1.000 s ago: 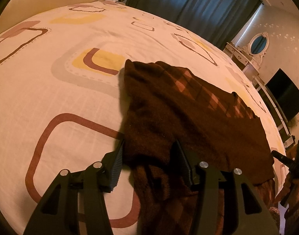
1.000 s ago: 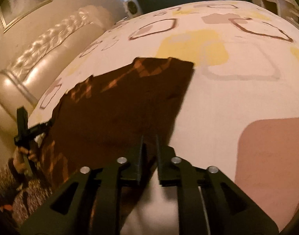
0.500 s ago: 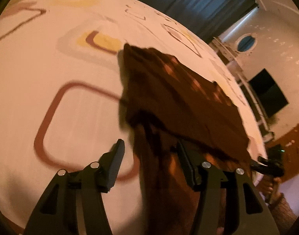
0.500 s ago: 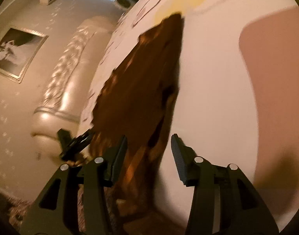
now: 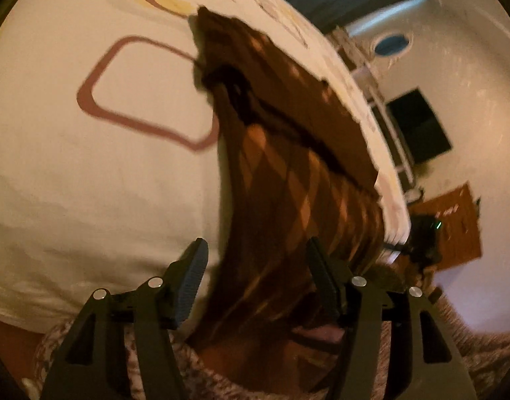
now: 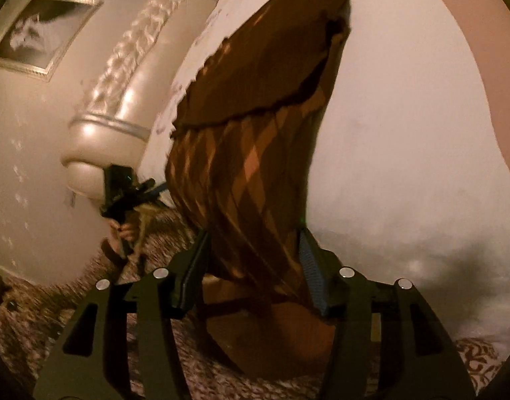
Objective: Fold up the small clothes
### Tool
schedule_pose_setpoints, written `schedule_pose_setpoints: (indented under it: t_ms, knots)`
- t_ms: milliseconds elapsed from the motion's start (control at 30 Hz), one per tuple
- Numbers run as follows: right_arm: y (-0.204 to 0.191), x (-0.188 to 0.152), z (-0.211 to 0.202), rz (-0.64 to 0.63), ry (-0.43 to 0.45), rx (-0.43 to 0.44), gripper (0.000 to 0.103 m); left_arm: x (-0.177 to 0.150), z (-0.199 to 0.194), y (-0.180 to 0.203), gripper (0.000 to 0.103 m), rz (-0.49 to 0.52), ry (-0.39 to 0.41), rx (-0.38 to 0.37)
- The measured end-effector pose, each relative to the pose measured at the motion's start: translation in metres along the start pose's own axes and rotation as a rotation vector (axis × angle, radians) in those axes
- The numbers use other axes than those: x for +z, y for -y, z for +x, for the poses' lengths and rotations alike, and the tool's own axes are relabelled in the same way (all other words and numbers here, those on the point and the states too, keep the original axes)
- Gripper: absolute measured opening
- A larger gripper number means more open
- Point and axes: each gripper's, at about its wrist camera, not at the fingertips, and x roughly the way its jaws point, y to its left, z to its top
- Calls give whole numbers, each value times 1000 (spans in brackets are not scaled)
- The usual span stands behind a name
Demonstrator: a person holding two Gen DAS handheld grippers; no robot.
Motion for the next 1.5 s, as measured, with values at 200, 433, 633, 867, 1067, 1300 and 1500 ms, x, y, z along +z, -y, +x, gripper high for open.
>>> schedule_pose_setpoints:
  t_ms: [200, 433, 633, 867, 1067, 1300, 1500]
  knots:
    - [-6, -2, 26, -31, -66, -25, 53, -10, 18, 13, 64, 79, -40, 83]
    - [-20, 0, 52, -78, -105, -32, 52, -17, 31, 31, 62, 147, -66, 107]
    - [-27, 4, 61, -101, -112, -57, 17, -16, 33, 23, 18, 106, -58, 167]
    - [-42, 6, 43, -118, -15, -7, 3, -13, 20, 25, 5, 80, -9, 63]
    - [-55, 30, 4, -96, 151, 119, 3, 28, -8, 21, 5, -55, 143, -77]
    - [-20, 89, -21, 40, 357, 154, 3, 99, -3, -3, 4, -175, 274, -53]
    - [24, 117, 8, 179, 360, 74, 3, 129, 39, -28, 4, -241, 231, -2]
